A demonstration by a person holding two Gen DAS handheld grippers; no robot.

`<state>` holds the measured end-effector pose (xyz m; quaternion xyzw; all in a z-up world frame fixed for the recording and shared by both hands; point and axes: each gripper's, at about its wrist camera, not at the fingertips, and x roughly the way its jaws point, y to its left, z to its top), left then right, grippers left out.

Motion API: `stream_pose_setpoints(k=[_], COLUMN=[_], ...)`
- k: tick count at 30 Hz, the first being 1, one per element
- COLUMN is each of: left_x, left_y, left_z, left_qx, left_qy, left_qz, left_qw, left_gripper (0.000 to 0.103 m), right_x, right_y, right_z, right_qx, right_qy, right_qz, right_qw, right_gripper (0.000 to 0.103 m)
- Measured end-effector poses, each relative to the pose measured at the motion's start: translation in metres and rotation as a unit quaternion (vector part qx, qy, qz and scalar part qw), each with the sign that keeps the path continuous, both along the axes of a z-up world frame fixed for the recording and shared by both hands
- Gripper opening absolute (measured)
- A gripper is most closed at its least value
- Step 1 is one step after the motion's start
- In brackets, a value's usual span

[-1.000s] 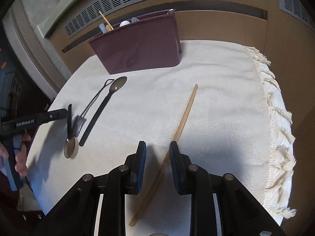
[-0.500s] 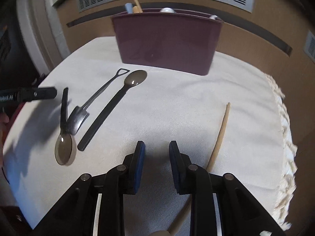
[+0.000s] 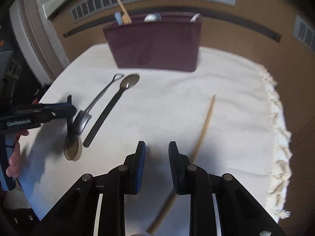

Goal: Organize utensils
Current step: 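Grasp the other chopstick with the right gripper while the left grasps the dark-handled spoon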

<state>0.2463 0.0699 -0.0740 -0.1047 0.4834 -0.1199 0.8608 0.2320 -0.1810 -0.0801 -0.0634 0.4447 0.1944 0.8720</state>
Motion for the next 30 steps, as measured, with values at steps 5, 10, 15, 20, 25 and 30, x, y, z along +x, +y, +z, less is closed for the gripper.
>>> stream_pose_setpoints(k=[5, 10, 15, 20, 25, 30], left_x=[0.004, 0.004, 0.001, 0.003, 0.007, 0.008], left_y=[-0.006, -0.004, 0.003, 0.006, -0.004, -0.011], left_z=[0.002, 0.001, 0.0, 0.0, 0.001, 0.0], left_qx=[-0.006, 0.002, 0.006, 0.014, 0.027, 0.029], left_qy=[-0.006, -0.006, -0.004, -0.001, -0.003, -0.002], left_qz=[0.003, 0.01, 0.013, 0.016, 0.004, -0.012], left_qw=[1.0, 0.9999, 0.9999, 0.9998, 0.9996, 0.9995], left_gripper=[0.029, 0.029, 0.029, 0.029, 0.029, 0.029], right_x=[0.008, 0.024, 0.04, 0.046, 0.031, 0.02], right_y=[-0.042, -0.06, -0.034, -0.006, -0.006, -0.013], right_z=[0.004, -0.005, -0.013, -0.011, 0.007, 0.029], right_qx=[-0.003, 0.039, 0.005, -0.062, -0.03, 0.019], right_qy=[0.003, 0.046, 0.043, 0.016, -0.004, -0.01], right_qz=[-0.073, -0.088, -0.092, -0.059, -0.037, -0.024], right_qw=[0.997, 0.994, 0.995, 0.996, 0.999, 0.999], right_gripper=[0.022, 0.022, 0.012, 0.005, 0.005, 0.005])
